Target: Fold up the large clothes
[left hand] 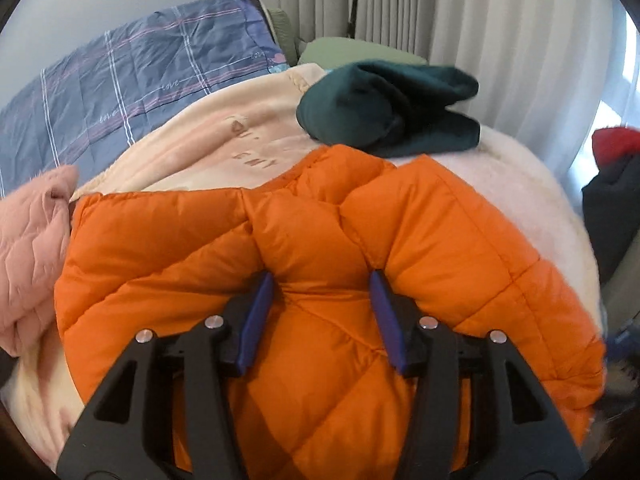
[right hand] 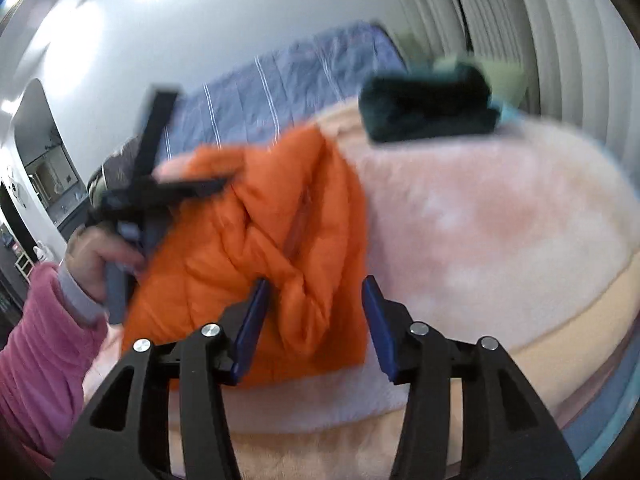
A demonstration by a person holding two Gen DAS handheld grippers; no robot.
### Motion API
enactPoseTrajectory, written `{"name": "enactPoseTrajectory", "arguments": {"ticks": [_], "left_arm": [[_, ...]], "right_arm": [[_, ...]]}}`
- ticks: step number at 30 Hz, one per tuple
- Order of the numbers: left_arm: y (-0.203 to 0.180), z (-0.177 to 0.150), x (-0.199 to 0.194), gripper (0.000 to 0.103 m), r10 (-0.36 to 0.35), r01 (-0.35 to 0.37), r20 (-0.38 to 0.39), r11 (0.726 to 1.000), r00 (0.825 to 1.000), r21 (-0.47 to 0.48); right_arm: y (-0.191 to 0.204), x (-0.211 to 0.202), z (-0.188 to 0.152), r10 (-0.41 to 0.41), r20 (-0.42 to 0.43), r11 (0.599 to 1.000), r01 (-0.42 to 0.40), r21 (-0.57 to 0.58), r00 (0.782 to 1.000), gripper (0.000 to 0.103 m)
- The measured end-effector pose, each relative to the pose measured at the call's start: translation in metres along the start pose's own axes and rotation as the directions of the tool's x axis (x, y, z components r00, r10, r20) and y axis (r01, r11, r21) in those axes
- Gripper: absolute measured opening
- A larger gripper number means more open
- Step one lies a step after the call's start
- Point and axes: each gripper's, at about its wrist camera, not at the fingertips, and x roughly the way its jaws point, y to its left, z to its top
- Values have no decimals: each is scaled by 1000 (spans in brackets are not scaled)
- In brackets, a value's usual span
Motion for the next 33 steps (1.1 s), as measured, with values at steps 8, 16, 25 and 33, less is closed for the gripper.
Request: {"name": "enactPoseTrajectory", "arguments": {"ticks": [8, 16, 25, 33], "left_arm": [[10, -3, 9, 52, -59, 59, 12, 997, 998, -52], [13, -7, 14, 54, -98, 100, 35, 994, 995, -48], [20, -12, 20, 54, -130, 132, 43, 989, 991, -60], [23, -14, 24, 54, -150, 153, 38, 985, 988, -82]], "right_arm": [[26, 38, 4, 15, -1, 996, -15, -87, 1000, 33], [-3, 77, -26, -67, -104, 998, 66, -14, 992, 26], [-6, 83, -25, -46, -153, 998, 50, 27, 987, 27], [-8, 89, -19, -41, -164, 999, 46, 27, 986, 27]]}}
